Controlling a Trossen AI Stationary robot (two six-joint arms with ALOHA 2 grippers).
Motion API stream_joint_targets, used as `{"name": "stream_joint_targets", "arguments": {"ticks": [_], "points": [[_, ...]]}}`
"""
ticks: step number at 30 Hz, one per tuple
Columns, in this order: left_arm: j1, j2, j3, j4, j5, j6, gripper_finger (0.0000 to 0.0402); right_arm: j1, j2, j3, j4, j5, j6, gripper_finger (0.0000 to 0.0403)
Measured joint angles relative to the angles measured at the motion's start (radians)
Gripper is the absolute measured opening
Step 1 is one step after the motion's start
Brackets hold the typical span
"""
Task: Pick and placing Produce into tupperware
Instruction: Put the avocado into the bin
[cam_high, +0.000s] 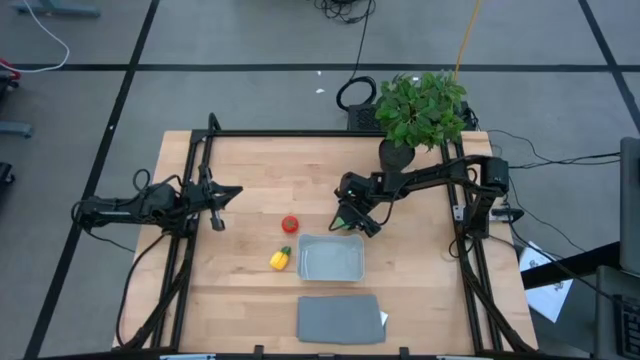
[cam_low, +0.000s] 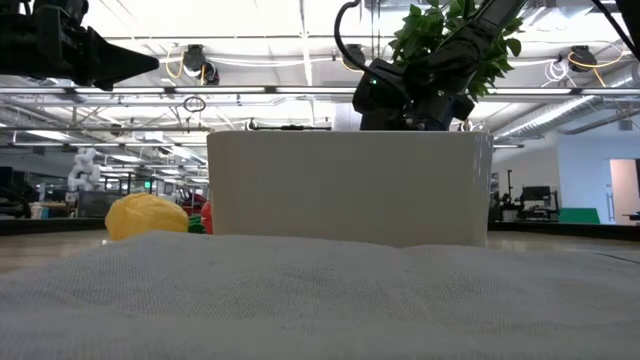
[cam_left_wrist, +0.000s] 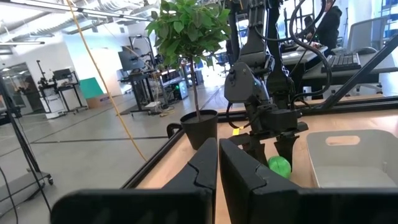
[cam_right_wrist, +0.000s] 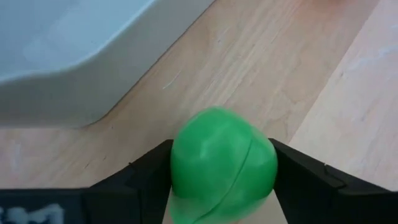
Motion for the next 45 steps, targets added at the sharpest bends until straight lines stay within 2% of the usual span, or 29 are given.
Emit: {"name": "stream_joint_targets", "arguments": {"ticks": [6,20,23,29,36,45], "points": [[0.0,0.0,0.0,-0.001,0.0,0.0,0.0021,0.0,-0.036,0.0,0.001,0.049,0.016,0.0215],[0.0,0.0,0.0,-0.001,0.0,0.0,0.0021,-0.001,-0.218,0.001,-0.003,0.048,0.146,0.022],[0.0,0.0,0.0,0.0,0.0,0.002,0.0021,-0.001,-0.243,0.041,-0.063,0.048,0.171,0.022],[0.0,0.0,0.0,0.0,0.0,0.004,0.0021,0.002,-0.217,0.205,-0.285,0.048,0.201,0.0219],[0.0,0.0,0.0,0.003,0.0,0.007,0.0021,0.012,-0.122,0.405,-0.486,0.048,0.233,0.022],[0.0,0.0,0.0,0.002,0.0,0.007,0.0021,0.06,-0.043,0.48,-0.578,0.048,0.21,0.0221]]}}
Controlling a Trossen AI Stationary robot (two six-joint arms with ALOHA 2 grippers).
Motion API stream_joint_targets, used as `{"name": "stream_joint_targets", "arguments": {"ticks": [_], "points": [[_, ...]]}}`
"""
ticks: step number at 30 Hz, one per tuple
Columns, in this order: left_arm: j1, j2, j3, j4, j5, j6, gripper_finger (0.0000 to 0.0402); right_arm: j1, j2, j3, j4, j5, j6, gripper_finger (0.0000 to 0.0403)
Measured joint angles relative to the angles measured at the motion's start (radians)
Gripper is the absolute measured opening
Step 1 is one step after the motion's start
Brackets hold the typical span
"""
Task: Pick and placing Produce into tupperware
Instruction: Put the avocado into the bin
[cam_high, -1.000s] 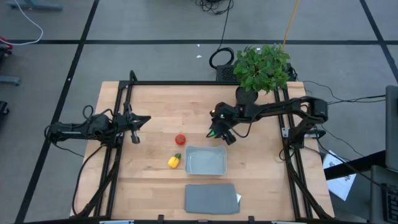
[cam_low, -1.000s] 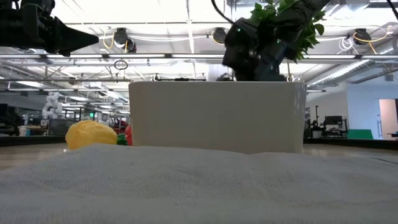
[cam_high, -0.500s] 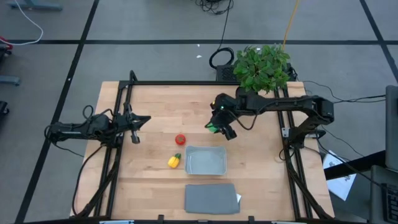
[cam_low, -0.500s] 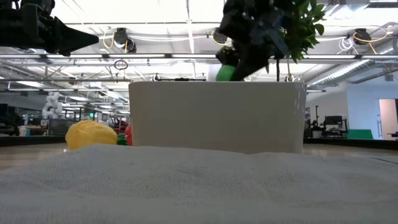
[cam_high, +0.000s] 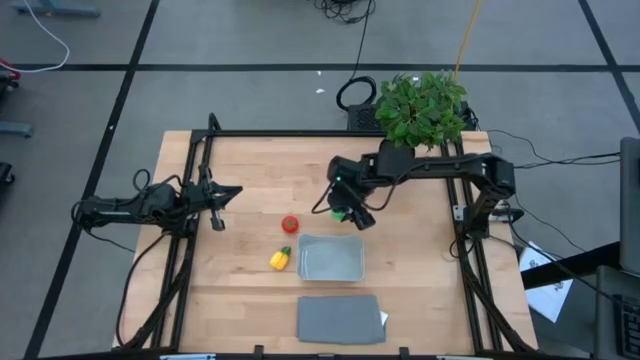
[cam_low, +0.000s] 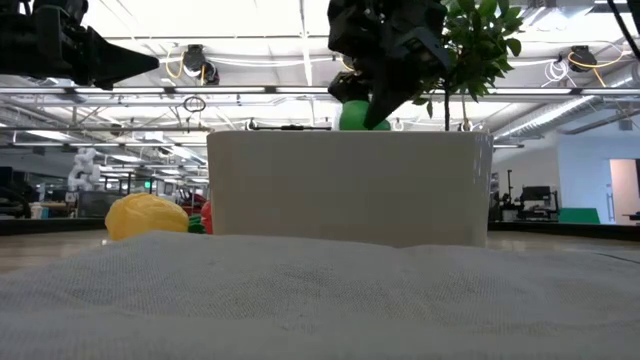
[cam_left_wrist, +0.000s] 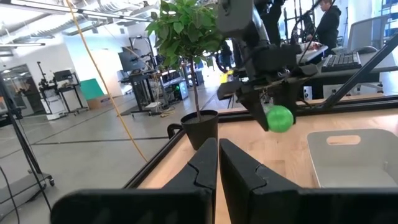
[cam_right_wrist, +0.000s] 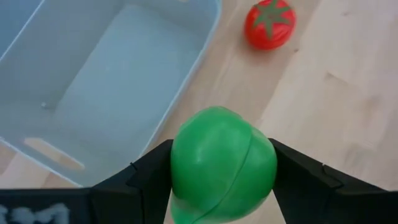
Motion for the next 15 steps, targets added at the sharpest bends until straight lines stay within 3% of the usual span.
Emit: {"name": "stream_joint_targets", "arguments": {"ticks": [15], "points": [[0.0,0.0,0.0,-0.002,0.0,0.006,0.0021,0.089,0.089,0.0,0.077,-0.01,-0.028,0.0221]]}}
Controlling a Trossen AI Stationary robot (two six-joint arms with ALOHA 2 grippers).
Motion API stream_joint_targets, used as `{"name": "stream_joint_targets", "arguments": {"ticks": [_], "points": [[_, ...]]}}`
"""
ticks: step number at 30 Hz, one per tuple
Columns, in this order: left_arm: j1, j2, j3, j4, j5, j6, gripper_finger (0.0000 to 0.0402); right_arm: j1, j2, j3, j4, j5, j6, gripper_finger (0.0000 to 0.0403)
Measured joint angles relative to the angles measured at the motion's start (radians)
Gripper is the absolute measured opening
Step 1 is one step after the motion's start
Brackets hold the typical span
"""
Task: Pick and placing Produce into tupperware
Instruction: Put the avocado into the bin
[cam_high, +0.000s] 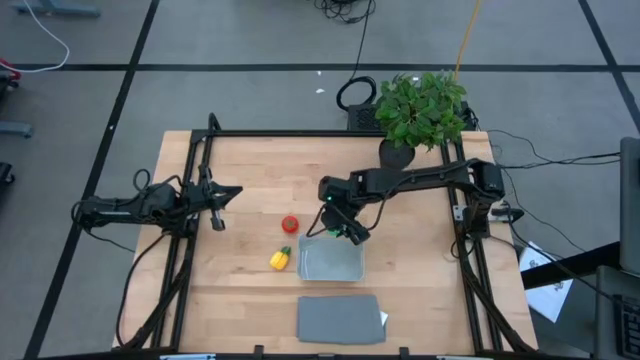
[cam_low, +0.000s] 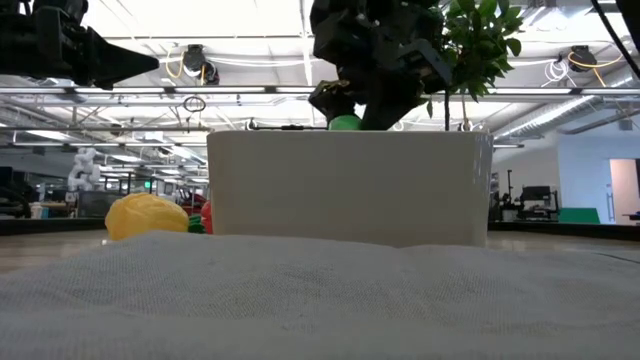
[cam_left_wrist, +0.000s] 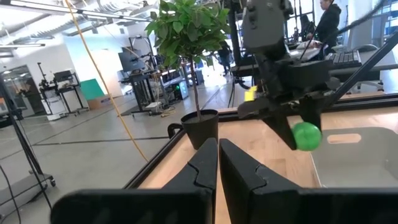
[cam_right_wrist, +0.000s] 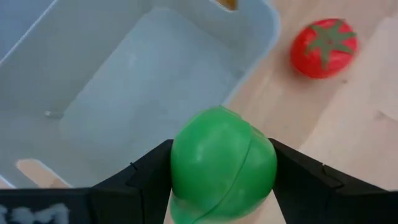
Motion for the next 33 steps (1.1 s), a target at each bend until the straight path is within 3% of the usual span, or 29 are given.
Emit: {"name": "stream_joint_targets", "arguments": {"ticks": [11,25,33], "points": [[0.0,0.0,0.0,-0.015,0.0,-0.003,0.0021,0.063,-0.001,-0.009,0.027,-0.004,0.016,0.0222],[0.0,0.0,0.0,-0.024,0.0,-0.002,0.0021,0.108,-0.001,-0.082,0.082,0.009,-0.152,0.0222],[0.0,0.0,0.0,-0.027,0.0,0.0,0.0021,0.107,-0.001,-0.083,0.072,0.004,-0.172,0.0222]]}}
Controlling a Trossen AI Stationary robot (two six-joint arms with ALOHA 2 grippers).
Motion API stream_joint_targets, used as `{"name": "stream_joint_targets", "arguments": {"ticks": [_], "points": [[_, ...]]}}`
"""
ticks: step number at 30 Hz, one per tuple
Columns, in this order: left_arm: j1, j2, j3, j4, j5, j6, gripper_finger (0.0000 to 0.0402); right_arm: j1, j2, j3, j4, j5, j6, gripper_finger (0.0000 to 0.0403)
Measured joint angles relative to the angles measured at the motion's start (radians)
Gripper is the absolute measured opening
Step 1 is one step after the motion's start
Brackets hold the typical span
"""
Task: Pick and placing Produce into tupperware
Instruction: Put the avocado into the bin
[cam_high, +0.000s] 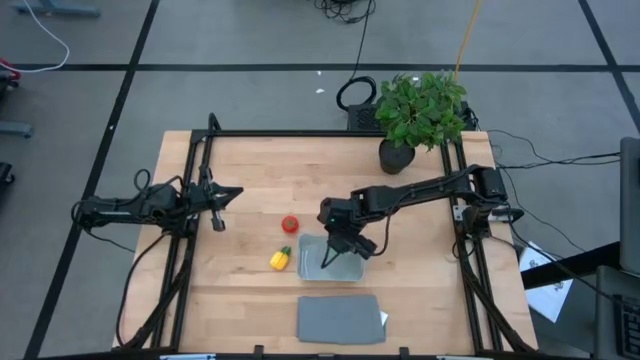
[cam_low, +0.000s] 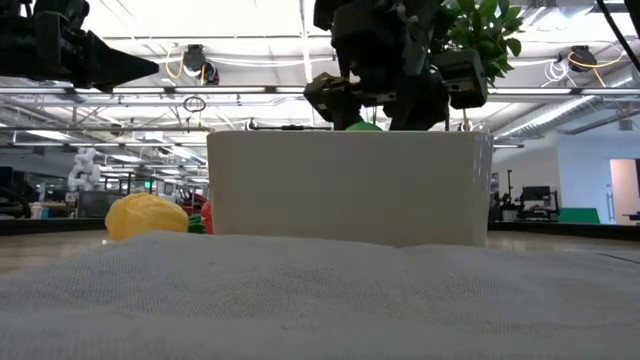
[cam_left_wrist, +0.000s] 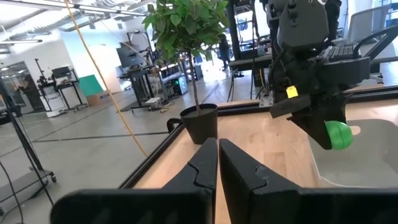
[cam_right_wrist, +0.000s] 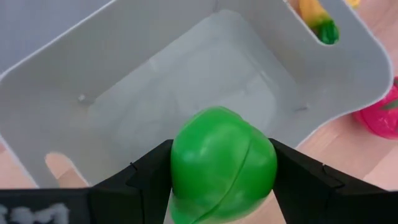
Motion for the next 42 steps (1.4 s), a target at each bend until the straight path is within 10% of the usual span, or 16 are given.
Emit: {"name": "stream_joint_targets", "arguments": {"ticks": [42], "points": [[0.0,0.0,0.0,-0.053,0.0,-0.033,0.0021,0.053,0.114,0.033,-0.031,0.0,0.248,0.0222]]}}
